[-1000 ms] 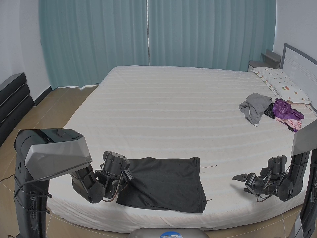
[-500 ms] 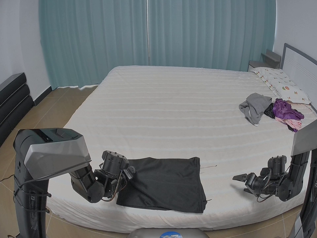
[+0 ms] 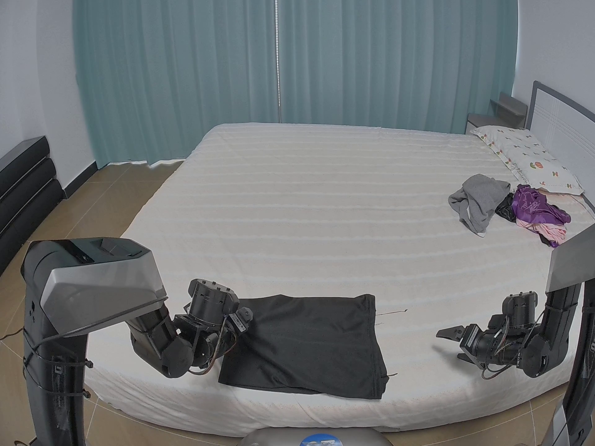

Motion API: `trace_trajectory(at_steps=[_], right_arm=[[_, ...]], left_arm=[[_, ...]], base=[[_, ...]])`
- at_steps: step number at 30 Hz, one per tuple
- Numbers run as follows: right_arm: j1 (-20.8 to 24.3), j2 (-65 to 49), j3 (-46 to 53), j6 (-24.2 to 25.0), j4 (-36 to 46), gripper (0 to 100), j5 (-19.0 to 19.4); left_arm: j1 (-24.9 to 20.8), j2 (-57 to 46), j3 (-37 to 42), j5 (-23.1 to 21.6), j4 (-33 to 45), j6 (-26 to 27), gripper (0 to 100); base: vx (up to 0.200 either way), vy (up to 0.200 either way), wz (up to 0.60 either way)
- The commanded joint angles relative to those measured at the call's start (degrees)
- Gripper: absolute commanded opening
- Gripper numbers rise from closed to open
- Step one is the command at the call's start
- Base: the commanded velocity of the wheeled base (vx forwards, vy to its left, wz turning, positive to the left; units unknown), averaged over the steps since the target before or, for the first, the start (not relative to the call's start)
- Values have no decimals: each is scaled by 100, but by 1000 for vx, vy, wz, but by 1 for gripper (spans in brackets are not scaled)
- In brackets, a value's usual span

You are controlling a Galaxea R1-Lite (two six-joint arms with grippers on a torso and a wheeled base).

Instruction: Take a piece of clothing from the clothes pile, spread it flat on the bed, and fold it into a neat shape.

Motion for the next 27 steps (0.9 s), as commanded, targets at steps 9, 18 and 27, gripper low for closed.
trace_trajectory(at_steps=[9,18,27], right_arm=[[-6,-2,-9,49,-4,100,4],[12,-854,273,489,-4,100,-128],[469,-3500,958,436,128,100,-884]], left_arm=[[353,-396,156,-85,-35,-593,100],[564,-1450,885,-32,-299,-795,100],[661,-3103,2371,188,-1898,-136,100]], base=[[0,0,0],[0,0,0],[0,0,0]])
